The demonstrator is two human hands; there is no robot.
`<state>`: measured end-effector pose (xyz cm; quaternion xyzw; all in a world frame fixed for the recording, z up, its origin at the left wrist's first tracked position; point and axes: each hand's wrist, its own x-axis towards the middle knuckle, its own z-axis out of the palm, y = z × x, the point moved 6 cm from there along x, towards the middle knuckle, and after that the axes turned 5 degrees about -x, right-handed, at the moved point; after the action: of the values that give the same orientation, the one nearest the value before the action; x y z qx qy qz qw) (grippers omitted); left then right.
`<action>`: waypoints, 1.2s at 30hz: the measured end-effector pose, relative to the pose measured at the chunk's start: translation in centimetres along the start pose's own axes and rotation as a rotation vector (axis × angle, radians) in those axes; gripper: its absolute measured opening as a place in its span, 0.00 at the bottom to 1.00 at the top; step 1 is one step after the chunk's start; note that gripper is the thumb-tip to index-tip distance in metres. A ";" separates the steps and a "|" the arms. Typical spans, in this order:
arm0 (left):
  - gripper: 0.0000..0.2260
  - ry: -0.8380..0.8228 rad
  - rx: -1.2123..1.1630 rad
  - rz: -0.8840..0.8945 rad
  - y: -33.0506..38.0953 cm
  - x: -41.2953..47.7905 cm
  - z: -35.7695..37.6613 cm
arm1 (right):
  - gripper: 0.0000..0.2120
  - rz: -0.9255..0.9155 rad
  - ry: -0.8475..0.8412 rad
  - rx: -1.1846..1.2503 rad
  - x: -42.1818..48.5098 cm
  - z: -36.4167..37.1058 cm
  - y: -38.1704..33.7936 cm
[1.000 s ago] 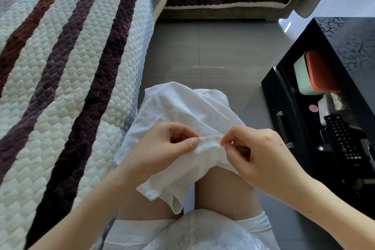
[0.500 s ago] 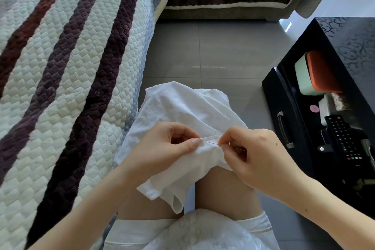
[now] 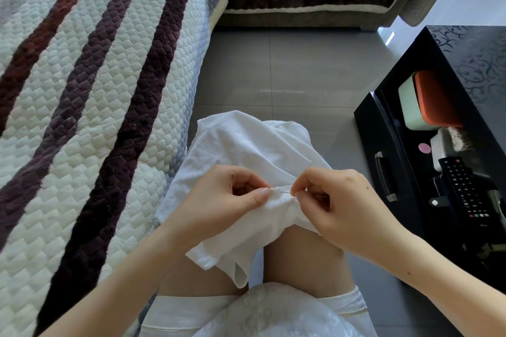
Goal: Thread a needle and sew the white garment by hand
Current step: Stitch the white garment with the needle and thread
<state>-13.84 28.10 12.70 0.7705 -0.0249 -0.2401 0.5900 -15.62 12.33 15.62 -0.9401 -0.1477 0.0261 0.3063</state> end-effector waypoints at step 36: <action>0.05 -0.086 -0.238 -0.059 0.3 0.2 0.8 | 0.10 0.098 -0.103 0.334 0.4 0.4 2.2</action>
<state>-13.93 27.28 12.76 0.6845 0.0010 -0.2915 0.6682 -14.76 11.01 14.00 -0.8797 -0.1109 0.1130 0.4484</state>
